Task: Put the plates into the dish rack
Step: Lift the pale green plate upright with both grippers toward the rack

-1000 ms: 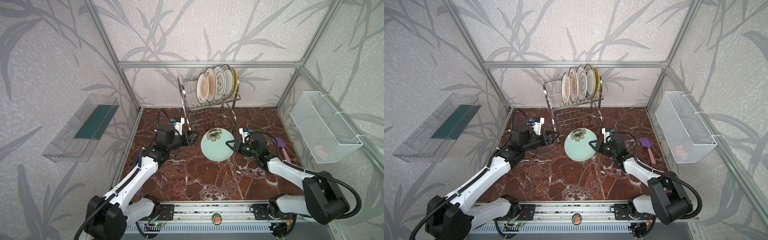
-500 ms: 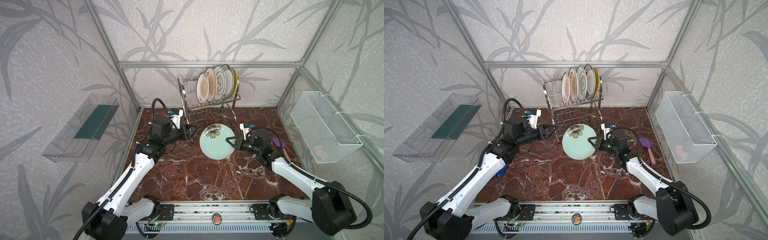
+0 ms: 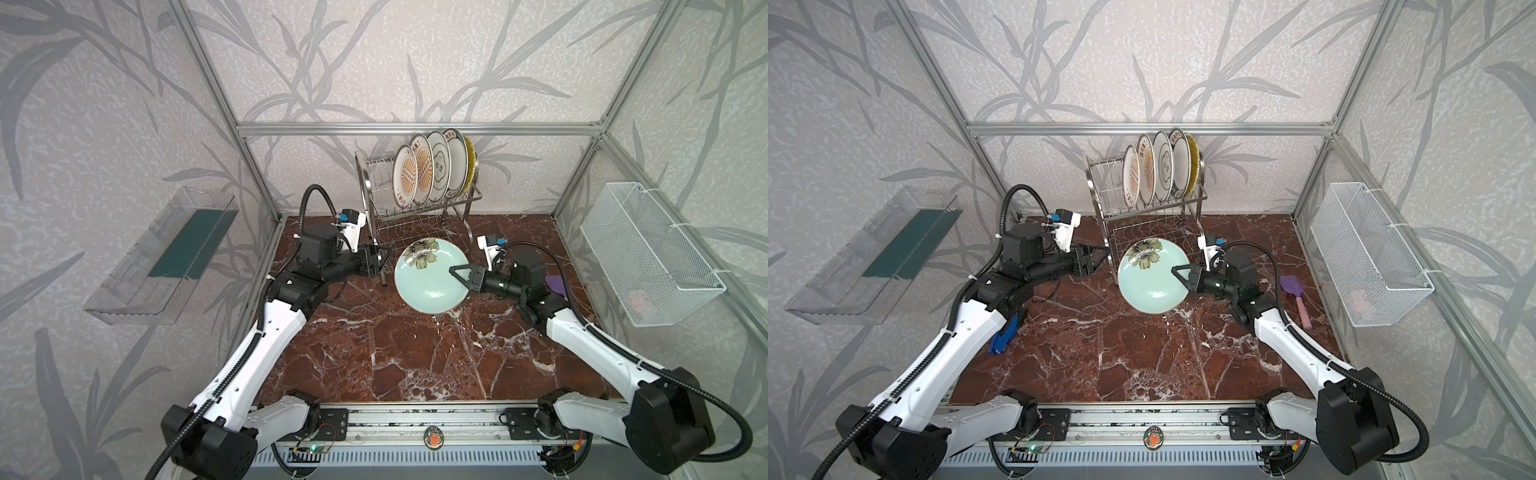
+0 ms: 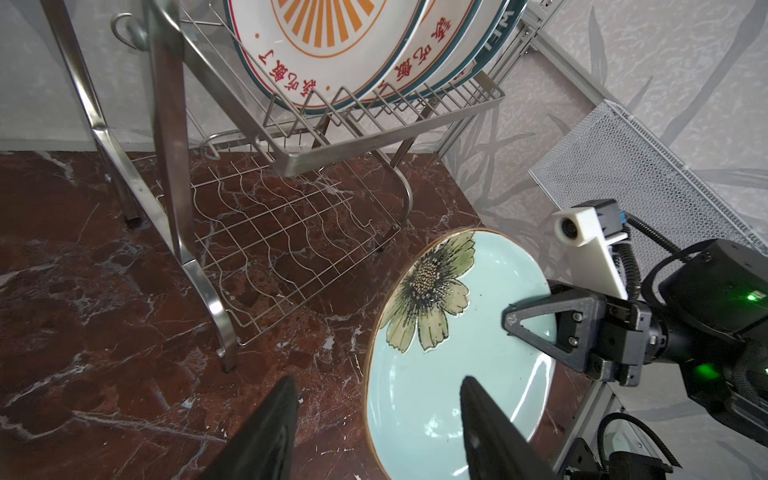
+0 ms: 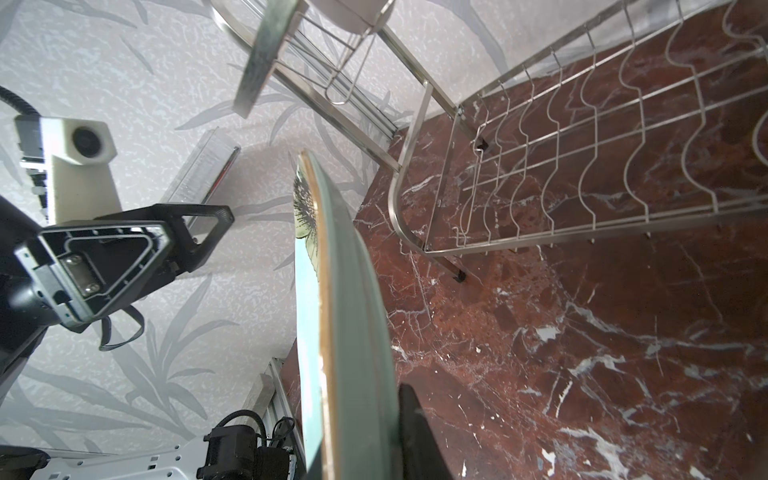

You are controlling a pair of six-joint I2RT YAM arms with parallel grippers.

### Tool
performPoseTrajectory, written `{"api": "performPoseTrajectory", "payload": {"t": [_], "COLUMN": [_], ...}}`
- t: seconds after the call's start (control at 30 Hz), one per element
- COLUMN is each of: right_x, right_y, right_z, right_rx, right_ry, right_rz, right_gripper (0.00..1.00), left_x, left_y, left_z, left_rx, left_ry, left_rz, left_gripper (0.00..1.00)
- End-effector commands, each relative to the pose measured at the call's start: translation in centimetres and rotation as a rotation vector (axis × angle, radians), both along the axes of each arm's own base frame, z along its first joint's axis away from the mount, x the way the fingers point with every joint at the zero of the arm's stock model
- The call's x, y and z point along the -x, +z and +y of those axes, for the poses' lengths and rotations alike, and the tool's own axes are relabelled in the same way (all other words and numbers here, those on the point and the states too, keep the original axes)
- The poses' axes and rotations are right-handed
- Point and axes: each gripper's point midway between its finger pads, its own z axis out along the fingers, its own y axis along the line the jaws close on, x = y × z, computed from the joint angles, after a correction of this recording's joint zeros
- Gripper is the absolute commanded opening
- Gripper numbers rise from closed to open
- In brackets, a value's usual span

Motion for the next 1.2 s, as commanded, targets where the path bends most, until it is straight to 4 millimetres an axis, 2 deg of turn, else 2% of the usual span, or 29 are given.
{"api": "performPoseTrajectory", "payload": {"t": [0.0,0.2,0.7,1.17], "right_x": [1.1,1.0,-2.7,-6.1], "right_y": [8.1,10.8,17.4,24.1], "right_z": [0.6,0.8,1.2,2.9], "right_rx": [-0.079,-0.057,-0.045,-0.051], "right_ry": [0.061,0.053,-0.098,-0.273], "right_rz": [-0.242,-0.316,-0.419,-0.552], "right_gripper": [0.00,0.00,0.00,0.00], "left_x": [0.2,0.7,1.1,2.3], "left_y": [0.3,0.7,2.0,1.9], "left_z": [0.6,1.1,3.1,4.2], "left_rx": [-0.034,-0.037,-0.066,-0.082], "left_ry": [0.006,0.006,0.064,0.073], "left_rz": [-0.052,-0.096,-0.137,-0.174], "left_gripper": [0.61,0.61,0.61,0.60]}}
